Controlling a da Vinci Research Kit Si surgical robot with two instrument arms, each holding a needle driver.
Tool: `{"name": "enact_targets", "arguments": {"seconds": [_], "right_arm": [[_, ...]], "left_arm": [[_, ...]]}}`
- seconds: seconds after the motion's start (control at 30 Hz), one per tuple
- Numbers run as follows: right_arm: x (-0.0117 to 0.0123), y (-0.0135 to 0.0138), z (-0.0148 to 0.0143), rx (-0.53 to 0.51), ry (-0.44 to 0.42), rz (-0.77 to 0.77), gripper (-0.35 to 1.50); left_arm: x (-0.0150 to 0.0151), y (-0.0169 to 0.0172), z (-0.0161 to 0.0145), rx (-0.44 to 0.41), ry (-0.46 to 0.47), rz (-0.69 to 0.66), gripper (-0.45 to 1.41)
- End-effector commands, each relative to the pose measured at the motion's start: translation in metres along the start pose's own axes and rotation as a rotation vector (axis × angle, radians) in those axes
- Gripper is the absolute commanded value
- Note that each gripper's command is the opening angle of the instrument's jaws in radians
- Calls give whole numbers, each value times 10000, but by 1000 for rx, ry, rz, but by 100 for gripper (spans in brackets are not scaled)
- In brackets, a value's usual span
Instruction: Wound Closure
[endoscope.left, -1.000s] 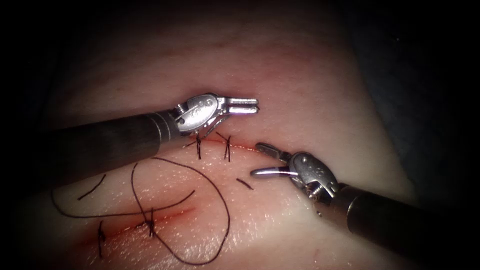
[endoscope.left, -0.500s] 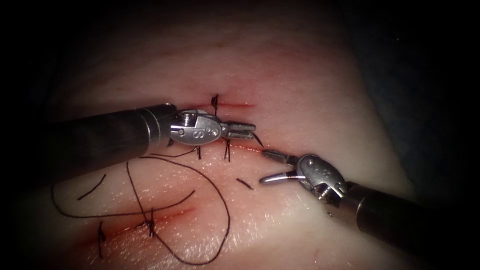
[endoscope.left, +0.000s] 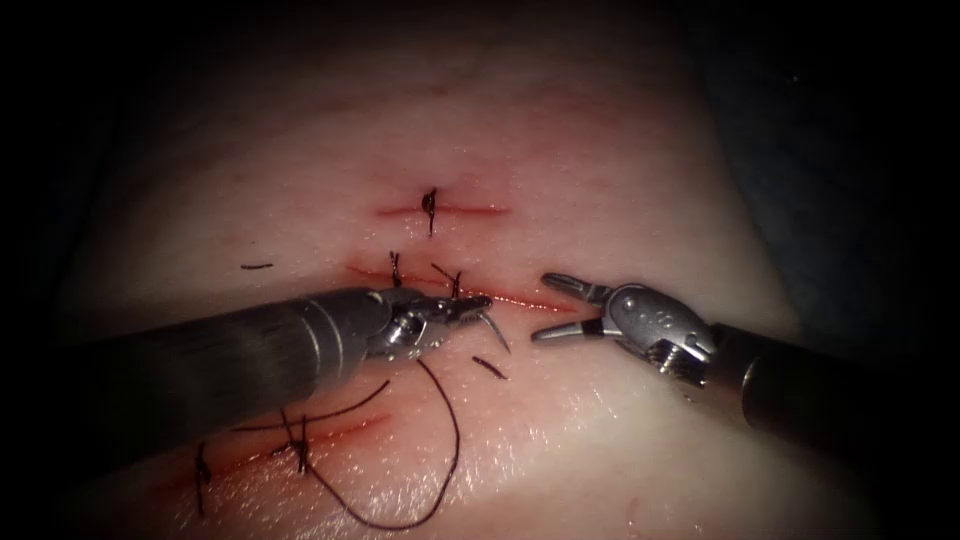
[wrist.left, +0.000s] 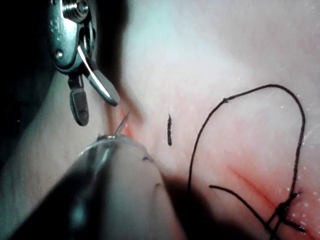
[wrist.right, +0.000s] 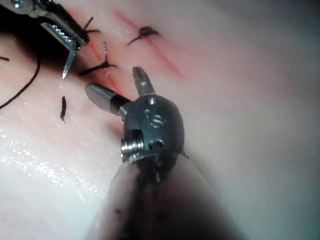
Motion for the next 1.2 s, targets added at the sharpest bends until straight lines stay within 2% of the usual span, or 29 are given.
{"name": "enact_targets", "arguments": {"seconds": [0.03,0.17,0.2,0.23,0.27,0.5,0.6,0.77,0.87,1.2], "right_arm": [[13,4,10,-8,-2,-8,123],[30,0,10,-4,-4,-12,123],[34,-2,10,10,-2,-10,118],[41,-7,12,50,5,-7,105],[41,-7,12,50,5,-7,105],[60,-31,28,127,-71,-33,93],[68,-40,39,149,-78,-48,89],[74,-46,56,186,-194,-49,76],[79,-47,66,195,-236,-44,74],[75,-57,86,245,-330,-49,69]], "left_arm": [[2,-1,7,15,-19,28,-45],[11,9,6,44,-95,177,-45],[13,11,6,49,-105,198,-45],[16,18,5,60,-120,230,-45],[16,18,5,60,-120,230,-45],[20,29,8,61,-168,364,-45],[22,30,12,61,-225,464,-45],[27,30,16,81,-304,614,-45],[31,34,15,102,-306,696,-45],[40,29,8,125,-291,790,-45]]}}
